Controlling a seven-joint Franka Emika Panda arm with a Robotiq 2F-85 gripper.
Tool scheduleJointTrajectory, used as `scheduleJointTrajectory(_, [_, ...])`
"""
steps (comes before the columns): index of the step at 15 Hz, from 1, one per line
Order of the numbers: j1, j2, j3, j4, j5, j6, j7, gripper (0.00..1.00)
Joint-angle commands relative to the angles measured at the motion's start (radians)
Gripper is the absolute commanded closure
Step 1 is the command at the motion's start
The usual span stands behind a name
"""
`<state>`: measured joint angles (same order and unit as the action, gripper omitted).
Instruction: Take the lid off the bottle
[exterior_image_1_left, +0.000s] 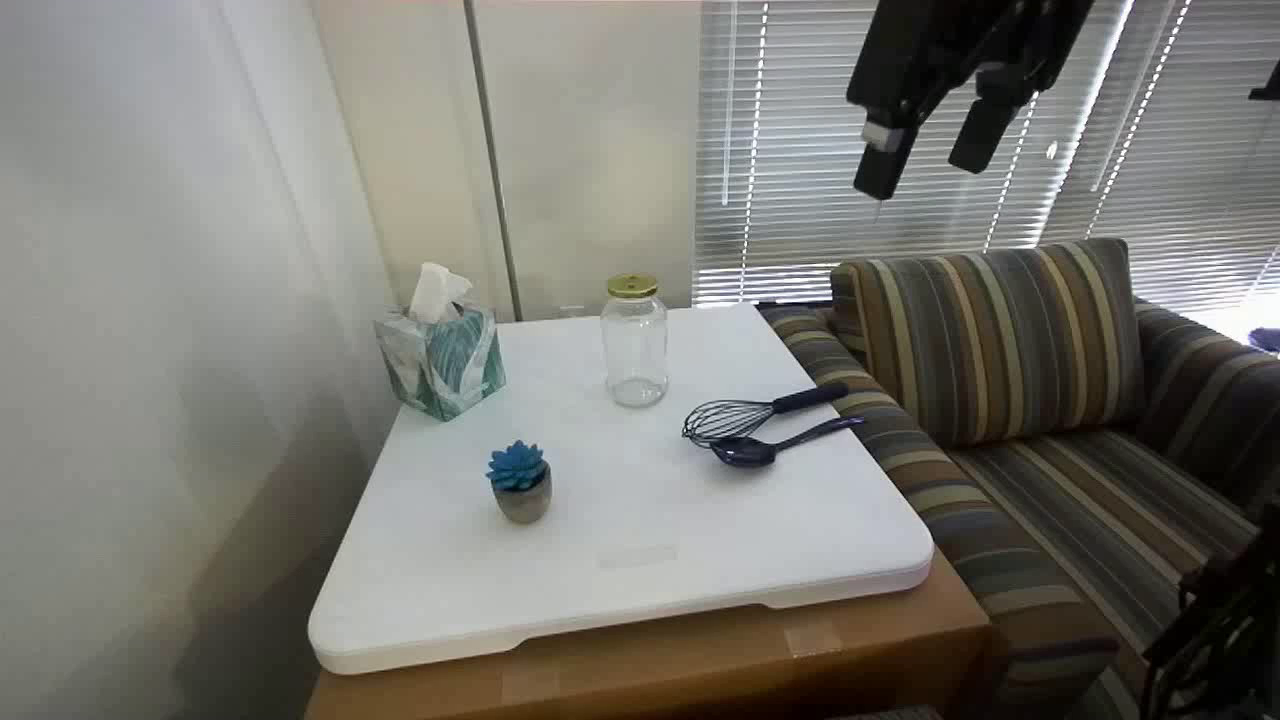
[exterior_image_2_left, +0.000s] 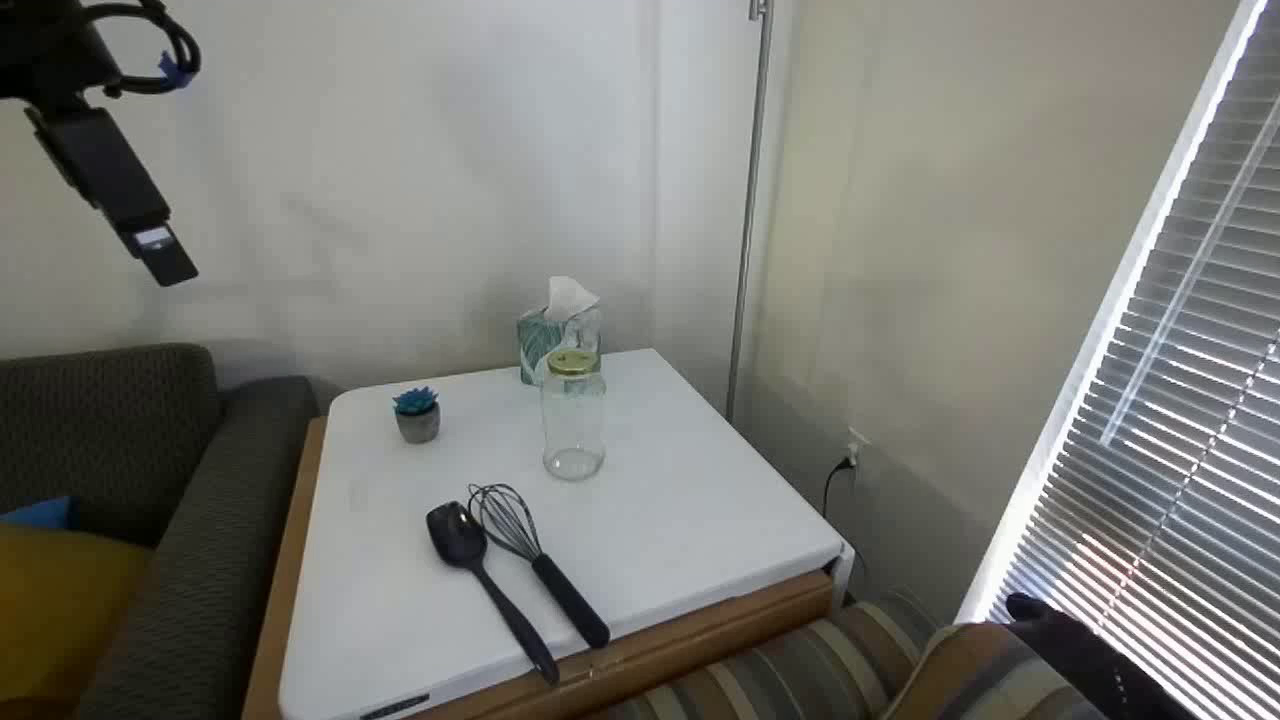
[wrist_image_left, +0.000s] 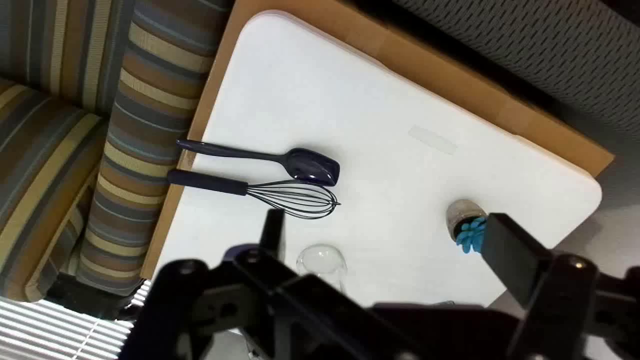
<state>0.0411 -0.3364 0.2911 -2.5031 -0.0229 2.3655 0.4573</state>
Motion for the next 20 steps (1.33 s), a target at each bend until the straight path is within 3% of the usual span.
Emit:
scheduleJointTrajectory(1, [0.017, 0.001, -0.017, 0.001, -0.007, -0.003, 0.004, 0.00])
scheduleJointTrajectory(5, [0.017, 0.059, -0.061, 0.032, 0.031, 0.042, -0.040, 0.00])
scheduleJointTrajectory(14, [0.004, 0.313, -0.202, 0.273, 0.139, 0.106, -0.149, 0.00])
scheduleJointTrajectory(20, [0.016, 0.284, -0.204, 0.251, 0.117, 0.093, -0.118, 0.00])
